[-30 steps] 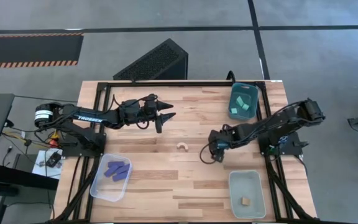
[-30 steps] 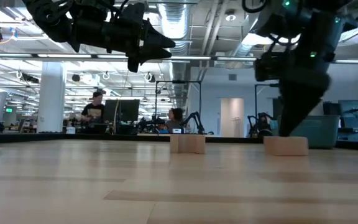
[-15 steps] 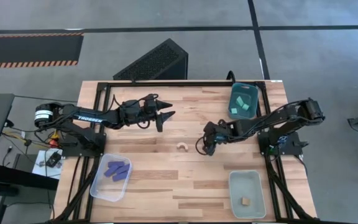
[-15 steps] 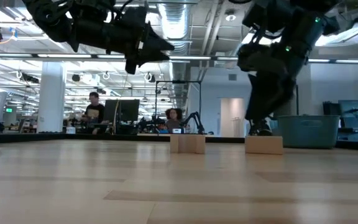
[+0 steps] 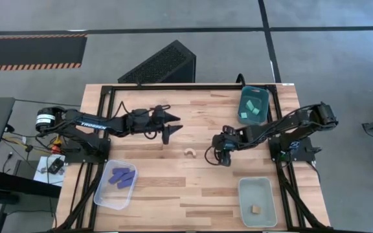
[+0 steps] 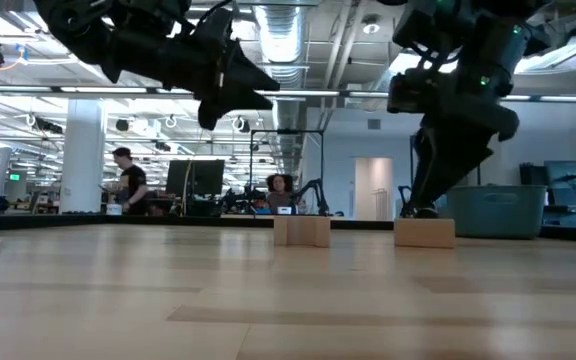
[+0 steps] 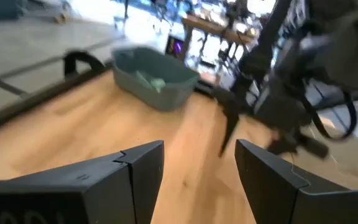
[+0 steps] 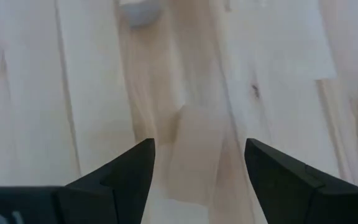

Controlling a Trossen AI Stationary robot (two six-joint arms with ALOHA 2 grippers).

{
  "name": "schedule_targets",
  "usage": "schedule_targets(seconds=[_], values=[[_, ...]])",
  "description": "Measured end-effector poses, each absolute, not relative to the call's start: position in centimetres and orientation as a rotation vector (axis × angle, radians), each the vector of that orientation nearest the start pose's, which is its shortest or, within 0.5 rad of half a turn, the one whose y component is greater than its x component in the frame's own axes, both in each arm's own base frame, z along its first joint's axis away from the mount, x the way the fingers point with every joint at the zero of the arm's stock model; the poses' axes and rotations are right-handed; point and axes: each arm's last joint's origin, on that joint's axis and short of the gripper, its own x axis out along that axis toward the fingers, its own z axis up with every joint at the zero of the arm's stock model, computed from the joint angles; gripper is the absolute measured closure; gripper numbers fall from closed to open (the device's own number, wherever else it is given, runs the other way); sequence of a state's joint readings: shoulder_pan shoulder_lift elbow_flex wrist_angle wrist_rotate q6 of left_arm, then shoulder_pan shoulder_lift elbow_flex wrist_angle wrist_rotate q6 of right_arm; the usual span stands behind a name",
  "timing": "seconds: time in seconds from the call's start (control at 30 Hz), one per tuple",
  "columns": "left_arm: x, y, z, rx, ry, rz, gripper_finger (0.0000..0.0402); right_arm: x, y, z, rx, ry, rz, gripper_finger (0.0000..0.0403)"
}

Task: Sort & place blocks by color
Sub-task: Put the bottom brown block into the gray bin

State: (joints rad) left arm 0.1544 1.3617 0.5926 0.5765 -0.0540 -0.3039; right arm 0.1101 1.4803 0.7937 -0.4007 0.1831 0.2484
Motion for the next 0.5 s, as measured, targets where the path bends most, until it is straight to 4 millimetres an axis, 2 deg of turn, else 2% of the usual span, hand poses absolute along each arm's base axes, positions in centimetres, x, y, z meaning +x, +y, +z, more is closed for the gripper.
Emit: schedule_targets(seconds=[0.17,0.33,0.5], values=[[27.1,4.2,20.3,-0.299,0.298,0.25,0.0214,26.7,1.8,16.9,0.035,1.055,-0.169,0.0131],[27.0,4.2,19.9,-0.363,0.338,0.277,0.0214,26.6,1.3,16.6,0.282,1.064,-0.16,0.0131],[26.9,4.3,19.7,-0.416,0.332,0.352,0.0214,26.7,1.7,16.3,0.269,1.049,-0.264,0.0131]])
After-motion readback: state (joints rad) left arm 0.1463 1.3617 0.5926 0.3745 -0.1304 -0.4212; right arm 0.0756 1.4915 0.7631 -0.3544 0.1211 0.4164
